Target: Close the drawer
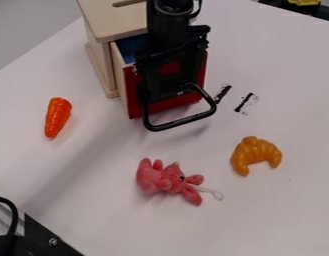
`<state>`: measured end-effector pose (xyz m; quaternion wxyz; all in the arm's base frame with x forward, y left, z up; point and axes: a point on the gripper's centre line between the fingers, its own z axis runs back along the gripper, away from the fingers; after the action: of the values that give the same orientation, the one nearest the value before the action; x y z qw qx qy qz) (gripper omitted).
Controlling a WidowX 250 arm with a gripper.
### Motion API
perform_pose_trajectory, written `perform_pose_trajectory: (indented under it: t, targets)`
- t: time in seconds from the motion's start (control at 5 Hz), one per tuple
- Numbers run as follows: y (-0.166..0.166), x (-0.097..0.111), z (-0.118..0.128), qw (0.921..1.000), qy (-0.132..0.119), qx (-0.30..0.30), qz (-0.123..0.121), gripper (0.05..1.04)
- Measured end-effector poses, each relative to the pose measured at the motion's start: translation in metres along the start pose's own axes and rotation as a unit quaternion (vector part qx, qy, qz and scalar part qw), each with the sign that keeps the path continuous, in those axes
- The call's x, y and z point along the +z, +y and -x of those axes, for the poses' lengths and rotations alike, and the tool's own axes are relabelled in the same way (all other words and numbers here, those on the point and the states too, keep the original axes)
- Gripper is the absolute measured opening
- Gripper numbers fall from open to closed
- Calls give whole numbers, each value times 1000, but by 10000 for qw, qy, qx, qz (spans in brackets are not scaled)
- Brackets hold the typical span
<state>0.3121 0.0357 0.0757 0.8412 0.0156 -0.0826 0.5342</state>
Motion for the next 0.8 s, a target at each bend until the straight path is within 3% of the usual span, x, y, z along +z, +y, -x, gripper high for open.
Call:
perform_pose_trajectory:
  t: [0.4, 0.8]
  targets:
    - [-13, -12, -16, 9996, -264, -81, -59, 999]
    - [-27, 8, -51, 9989, -401, 88, 216, 999]
